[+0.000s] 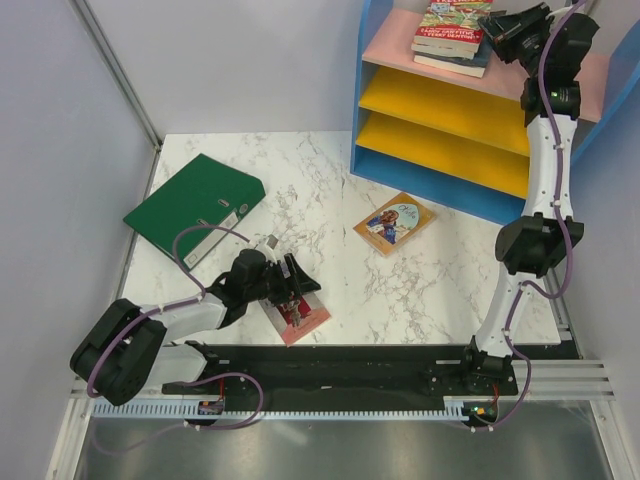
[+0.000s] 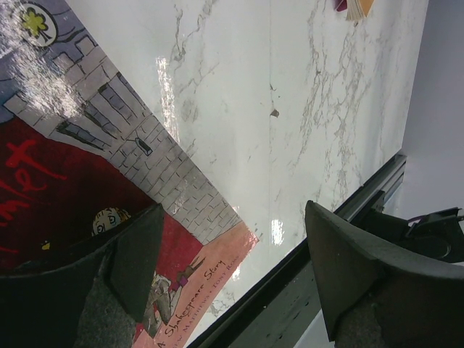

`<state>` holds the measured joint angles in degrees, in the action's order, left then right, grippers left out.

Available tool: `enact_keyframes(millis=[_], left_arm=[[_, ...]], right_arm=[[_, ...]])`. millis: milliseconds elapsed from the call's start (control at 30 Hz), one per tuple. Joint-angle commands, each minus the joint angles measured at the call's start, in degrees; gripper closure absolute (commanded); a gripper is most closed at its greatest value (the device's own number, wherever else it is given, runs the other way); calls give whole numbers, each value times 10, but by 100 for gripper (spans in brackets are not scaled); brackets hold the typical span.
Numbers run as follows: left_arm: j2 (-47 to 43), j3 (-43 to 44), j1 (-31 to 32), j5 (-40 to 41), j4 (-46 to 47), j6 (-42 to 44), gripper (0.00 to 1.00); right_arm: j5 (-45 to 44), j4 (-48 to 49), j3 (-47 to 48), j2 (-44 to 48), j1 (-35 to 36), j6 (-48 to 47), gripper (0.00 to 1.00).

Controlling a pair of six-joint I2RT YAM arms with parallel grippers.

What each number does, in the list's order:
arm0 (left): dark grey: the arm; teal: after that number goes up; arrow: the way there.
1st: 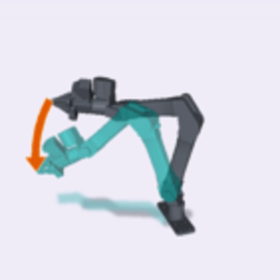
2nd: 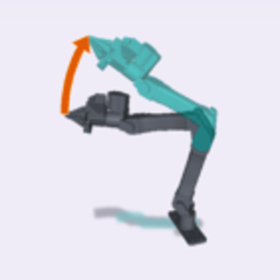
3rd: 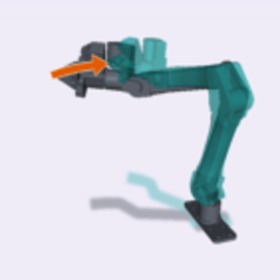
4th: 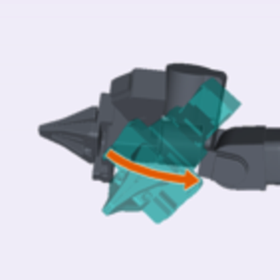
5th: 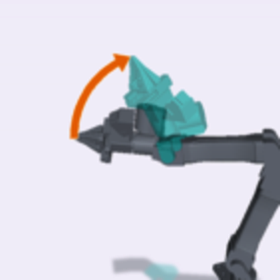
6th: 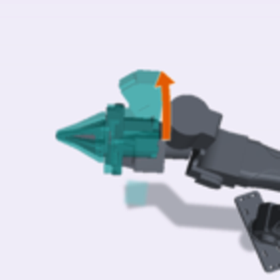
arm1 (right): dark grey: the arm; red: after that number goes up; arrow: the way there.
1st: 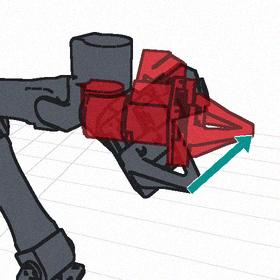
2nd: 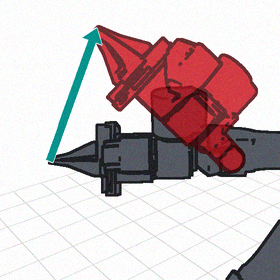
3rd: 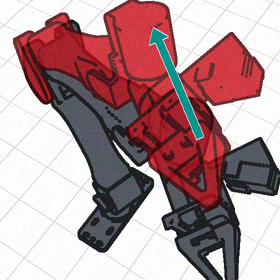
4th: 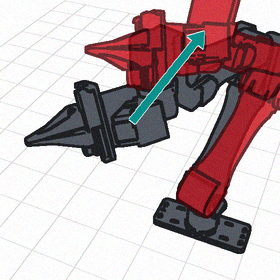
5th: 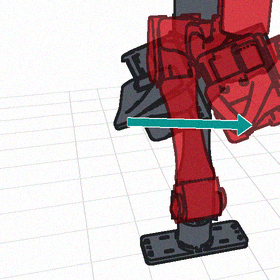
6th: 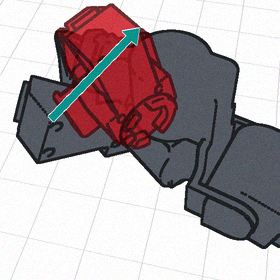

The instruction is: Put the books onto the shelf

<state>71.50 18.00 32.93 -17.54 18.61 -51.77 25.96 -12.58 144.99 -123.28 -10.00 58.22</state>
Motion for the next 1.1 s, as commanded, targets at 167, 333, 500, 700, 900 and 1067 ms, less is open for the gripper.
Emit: enact_keyframes(millis=[167, 333, 500, 700, 900, 1067], left_arm=[[8, -7, 3, -7, 7, 18, 15], [5, -9, 3, -10, 9, 18, 15], [7, -10, 3, -13, 13, 18, 15], [7, -13, 3, -14, 17, 18, 15], [8, -12, 3, -14, 18, 17, 15], [12, -11, 3, -15, 19, 17, 15]], right_arm=[[17, 24, -81, 71, 0, -33, 93], [-16, 37, -93, 121, -4, -51, 89], [-22, 42, -120, 166, -27, -32, 74], [20, 38, -163, 160, -67, 8, 68], [42, 24, -171, 141, -67, 14, 69], [30, -2, -163, 139, -66, -2, 59]])
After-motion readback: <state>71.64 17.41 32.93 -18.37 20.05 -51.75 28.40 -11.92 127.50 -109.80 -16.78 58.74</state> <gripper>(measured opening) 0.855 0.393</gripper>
